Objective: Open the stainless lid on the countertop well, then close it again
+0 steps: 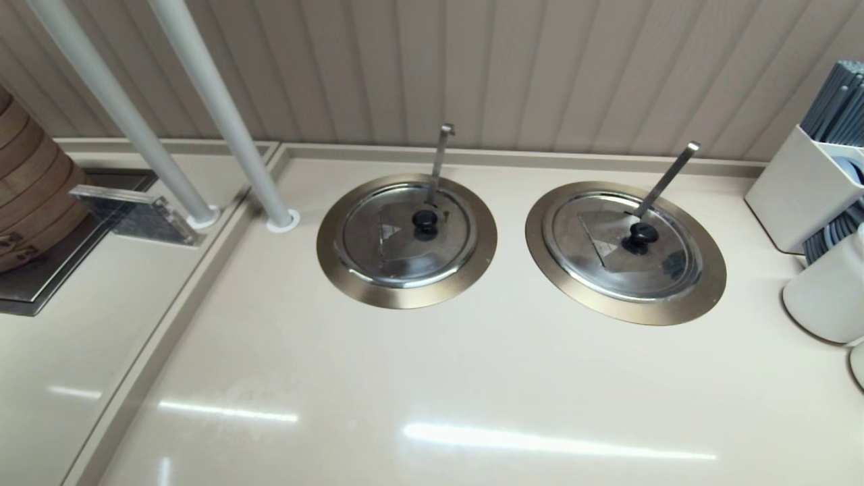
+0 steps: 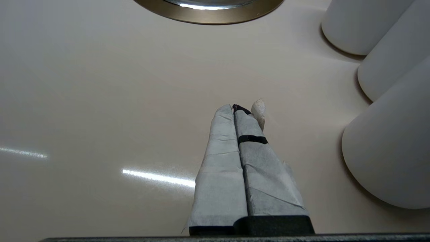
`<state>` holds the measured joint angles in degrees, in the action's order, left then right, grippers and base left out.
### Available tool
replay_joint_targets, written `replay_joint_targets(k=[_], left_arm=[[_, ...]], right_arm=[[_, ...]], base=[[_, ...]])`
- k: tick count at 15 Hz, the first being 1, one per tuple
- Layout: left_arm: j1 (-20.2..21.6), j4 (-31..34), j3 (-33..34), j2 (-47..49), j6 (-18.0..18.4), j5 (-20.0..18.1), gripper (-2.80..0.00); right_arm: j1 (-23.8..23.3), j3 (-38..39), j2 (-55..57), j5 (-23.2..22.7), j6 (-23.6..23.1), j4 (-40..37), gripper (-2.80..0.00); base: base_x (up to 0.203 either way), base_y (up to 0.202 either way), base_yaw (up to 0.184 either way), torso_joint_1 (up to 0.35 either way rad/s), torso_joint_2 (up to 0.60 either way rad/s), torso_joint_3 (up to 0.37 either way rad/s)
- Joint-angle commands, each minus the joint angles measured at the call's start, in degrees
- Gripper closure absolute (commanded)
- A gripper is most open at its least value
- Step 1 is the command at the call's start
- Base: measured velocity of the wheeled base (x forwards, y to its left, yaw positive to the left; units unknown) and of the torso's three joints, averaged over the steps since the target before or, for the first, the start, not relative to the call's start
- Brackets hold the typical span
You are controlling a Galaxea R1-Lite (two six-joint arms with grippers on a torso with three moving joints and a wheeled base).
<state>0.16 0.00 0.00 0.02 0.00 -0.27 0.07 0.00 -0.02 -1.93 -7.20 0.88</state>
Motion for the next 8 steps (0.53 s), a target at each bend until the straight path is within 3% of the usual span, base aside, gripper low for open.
replay_joint_targets(k=[1, 8], left_arm=[[0.02, 0.0, 0.0, 0.06, 0.0, 0.0, 0.0], [0.02, 0.0, 0.0, 0.06, 0.0, 0.0, 0.0]], right_arm=[[0.01, 0.27, 0.11, -0.01, -0.18, -0.01, 0.0], [0.01, 0.35, 0.11, -0.1, 0.17, -0.02, 0.0]], base=[[0.0, 0.0, 0.0, 0.0, 0.0, 0.0], [0.0, 0.0, 0.0, 0.0, 0.0, 0.0]])
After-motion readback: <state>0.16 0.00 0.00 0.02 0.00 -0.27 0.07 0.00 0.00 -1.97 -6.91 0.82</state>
